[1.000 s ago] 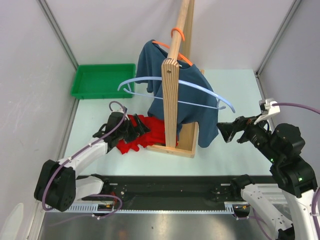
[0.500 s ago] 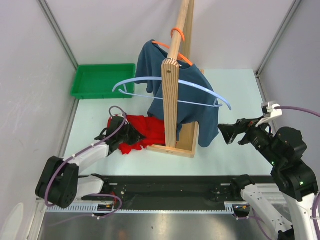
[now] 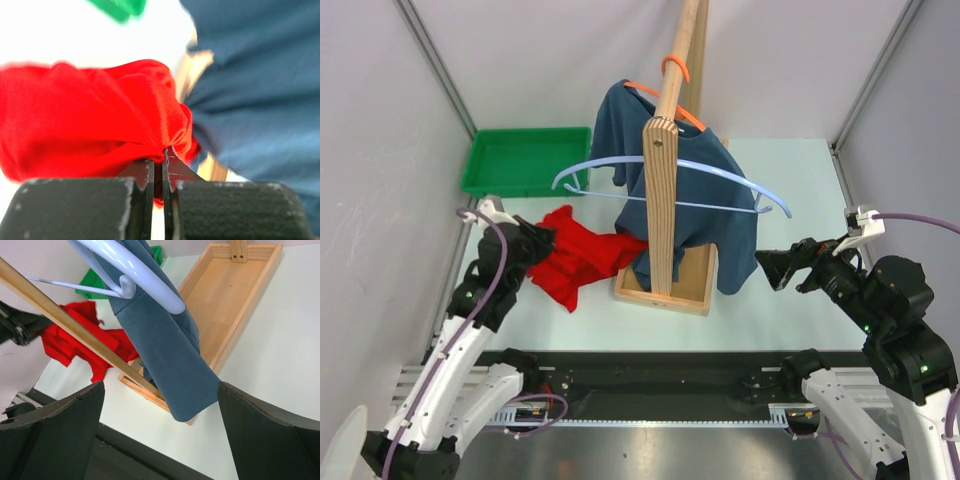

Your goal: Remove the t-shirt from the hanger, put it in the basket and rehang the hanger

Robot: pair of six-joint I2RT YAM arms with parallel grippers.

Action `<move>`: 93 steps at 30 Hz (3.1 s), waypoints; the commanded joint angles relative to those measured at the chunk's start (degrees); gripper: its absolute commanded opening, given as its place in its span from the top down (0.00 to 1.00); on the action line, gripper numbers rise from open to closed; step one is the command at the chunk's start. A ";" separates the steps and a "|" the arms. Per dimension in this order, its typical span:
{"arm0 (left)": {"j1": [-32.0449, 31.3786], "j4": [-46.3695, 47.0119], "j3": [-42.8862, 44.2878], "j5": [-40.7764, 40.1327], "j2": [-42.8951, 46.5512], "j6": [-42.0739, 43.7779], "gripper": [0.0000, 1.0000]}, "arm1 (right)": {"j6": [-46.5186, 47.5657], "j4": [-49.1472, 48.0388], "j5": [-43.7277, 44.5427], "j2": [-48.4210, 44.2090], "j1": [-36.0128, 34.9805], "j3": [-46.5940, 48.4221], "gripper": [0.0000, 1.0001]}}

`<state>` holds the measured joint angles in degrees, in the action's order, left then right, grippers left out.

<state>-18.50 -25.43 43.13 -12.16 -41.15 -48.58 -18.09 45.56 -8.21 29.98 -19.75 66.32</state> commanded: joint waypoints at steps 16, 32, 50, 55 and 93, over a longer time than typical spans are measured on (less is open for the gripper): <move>17.71 2.83 49.75 1.18 -32.14 12.36 1.00 | 1.38 -0.03 2.23 5.18 0.24 7.32 0.00; 18.33 10.93 80.09 4.00 -57.90 17.21 1.00 | 1.74 -0.03 2.23 6.50 0.15 9.70 0.01; 20.08 35.27 41.16 2.14 -58.26 -0.10 1.00 | 2.27 1.02 1.88 7.90 0.24 9.26 0.01; 22.19 40.45 36.16 5.56 -61.86 -10.80 0.99 | 2.62 0.67 1.62 8.87 0.24 9.61 0.01; 28.17 45.68 50.28 14.91 -84.54 -26.15 1.00 | -0.11 -2.85 -4.18 12.83 0.15 7.41 0.02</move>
<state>9.26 31.57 92.25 7.44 -134.28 -77.49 -16.95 44.64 -10.90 44.25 -19.75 73.45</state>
